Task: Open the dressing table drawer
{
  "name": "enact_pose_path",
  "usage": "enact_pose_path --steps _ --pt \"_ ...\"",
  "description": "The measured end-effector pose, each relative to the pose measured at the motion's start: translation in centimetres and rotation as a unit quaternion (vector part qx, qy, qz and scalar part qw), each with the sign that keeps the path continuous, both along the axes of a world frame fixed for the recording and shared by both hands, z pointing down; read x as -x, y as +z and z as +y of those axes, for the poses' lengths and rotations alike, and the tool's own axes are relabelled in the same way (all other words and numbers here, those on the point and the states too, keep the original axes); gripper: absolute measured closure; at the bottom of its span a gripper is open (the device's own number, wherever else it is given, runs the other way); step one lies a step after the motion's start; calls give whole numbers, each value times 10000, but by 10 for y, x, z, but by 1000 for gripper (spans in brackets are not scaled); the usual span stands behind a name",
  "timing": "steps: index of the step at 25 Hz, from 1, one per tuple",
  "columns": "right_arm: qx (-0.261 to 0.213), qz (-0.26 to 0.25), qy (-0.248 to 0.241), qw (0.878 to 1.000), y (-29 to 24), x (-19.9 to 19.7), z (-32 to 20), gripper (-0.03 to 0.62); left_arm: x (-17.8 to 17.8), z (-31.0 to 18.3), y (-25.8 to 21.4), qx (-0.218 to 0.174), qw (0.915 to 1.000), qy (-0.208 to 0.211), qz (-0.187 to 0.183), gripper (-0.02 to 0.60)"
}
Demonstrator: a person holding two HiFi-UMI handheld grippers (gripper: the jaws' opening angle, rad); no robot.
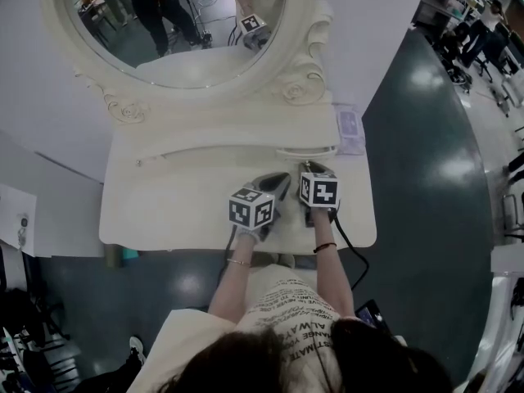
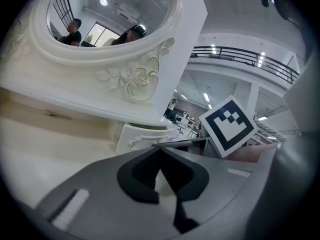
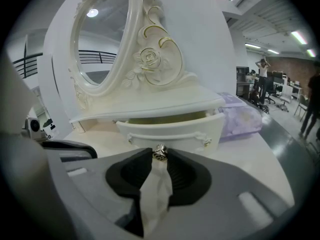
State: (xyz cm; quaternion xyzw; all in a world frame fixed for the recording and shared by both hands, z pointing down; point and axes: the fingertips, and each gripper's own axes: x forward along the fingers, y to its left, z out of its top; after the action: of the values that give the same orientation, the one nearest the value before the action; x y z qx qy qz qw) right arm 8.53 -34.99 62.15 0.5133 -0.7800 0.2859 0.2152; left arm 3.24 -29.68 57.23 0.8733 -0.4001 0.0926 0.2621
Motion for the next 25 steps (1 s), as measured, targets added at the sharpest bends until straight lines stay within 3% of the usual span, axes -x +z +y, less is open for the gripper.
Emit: enact_pose_path --steps 25 --pt "23 -11 -91 10000 1 -1 29 493 -8 24 1 1 10000 -25 55 583"
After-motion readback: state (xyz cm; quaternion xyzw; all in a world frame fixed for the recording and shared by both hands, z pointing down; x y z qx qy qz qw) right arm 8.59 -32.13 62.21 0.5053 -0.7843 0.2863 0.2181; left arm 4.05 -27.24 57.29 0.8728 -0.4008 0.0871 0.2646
